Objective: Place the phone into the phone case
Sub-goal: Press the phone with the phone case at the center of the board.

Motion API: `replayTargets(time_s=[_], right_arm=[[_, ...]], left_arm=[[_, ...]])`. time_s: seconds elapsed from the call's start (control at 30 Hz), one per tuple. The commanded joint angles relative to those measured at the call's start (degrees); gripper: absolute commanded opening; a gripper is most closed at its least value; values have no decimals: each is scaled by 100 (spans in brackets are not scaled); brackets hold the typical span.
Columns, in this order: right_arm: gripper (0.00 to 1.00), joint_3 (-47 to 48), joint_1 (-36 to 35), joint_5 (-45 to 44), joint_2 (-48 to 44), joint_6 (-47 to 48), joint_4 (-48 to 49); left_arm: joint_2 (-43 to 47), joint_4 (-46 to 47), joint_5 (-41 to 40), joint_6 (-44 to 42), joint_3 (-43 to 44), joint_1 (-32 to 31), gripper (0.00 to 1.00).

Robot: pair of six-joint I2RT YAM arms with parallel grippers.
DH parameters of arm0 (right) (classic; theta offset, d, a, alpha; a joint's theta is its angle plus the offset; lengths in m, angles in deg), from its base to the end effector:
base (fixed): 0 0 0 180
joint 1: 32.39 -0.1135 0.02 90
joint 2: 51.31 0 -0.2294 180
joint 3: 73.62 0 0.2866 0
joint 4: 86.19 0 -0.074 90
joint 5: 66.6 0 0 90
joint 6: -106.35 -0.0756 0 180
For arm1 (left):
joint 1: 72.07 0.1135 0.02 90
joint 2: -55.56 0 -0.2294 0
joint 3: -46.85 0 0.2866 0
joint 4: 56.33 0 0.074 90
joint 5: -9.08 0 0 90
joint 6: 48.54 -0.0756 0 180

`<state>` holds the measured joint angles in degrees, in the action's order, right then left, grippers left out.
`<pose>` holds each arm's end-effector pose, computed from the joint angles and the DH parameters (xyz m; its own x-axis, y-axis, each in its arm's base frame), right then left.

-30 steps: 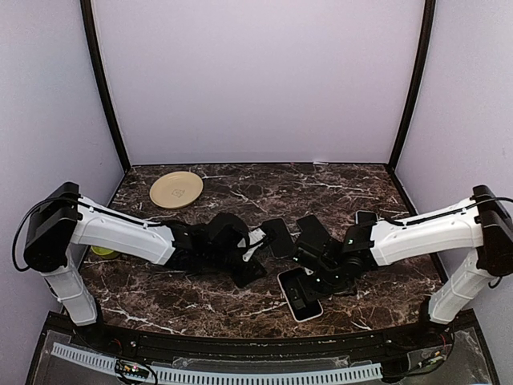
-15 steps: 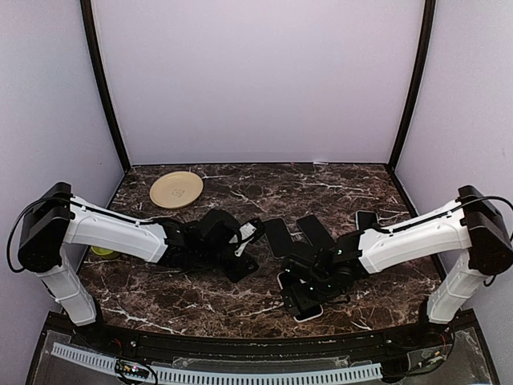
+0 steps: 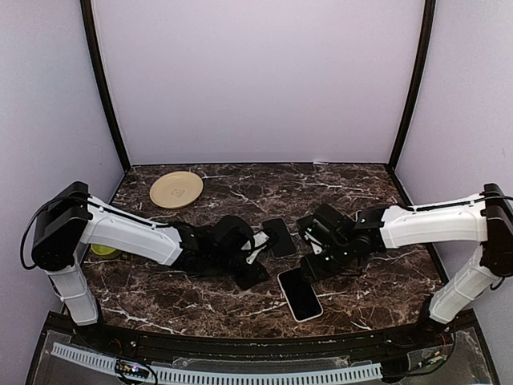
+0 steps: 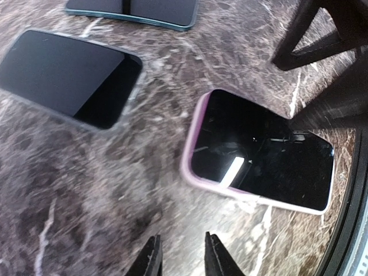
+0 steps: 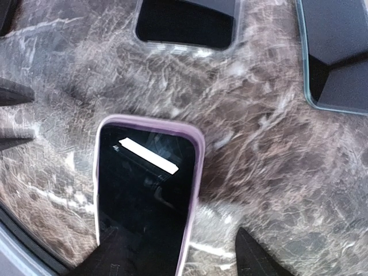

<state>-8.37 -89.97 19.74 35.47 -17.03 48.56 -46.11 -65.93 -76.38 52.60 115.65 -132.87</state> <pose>0.1824 0.2782 0.1000 -0.8675 -0.3417 -0.3615 -0.4211 0.8913 0.1679 0.1984 -0.3672 0.0818 -0.4968 0.4942 -0.7134 0.8181 0.5410 -0.1950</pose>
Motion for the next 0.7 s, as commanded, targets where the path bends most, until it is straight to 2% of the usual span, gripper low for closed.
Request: replayTargets(time_s=[0.0, 0.07, 0.4, 0.57, 0.67], right_arm=[[46, -130, 286, 338, -21, 346, 406], [38, -144, 365, 495, 93, 406, 542], [20, -264, 494, 789, 511, 504, 848], [8, -533, 485, 936, 604, 402, 996], [4, -728, 464, 1012, 773, 301, 1132]], left_arm=[[-282, -142, 139, -110, 305, -165, 26], [-417, -201, 149, -138, 461, -195, 26], [-770, -194, 173, -180, 625, -275, 25], [-801, -215, 136, -223, 631, -284, 25], [-802, -214, 118, -230, 624, -284, 24]])
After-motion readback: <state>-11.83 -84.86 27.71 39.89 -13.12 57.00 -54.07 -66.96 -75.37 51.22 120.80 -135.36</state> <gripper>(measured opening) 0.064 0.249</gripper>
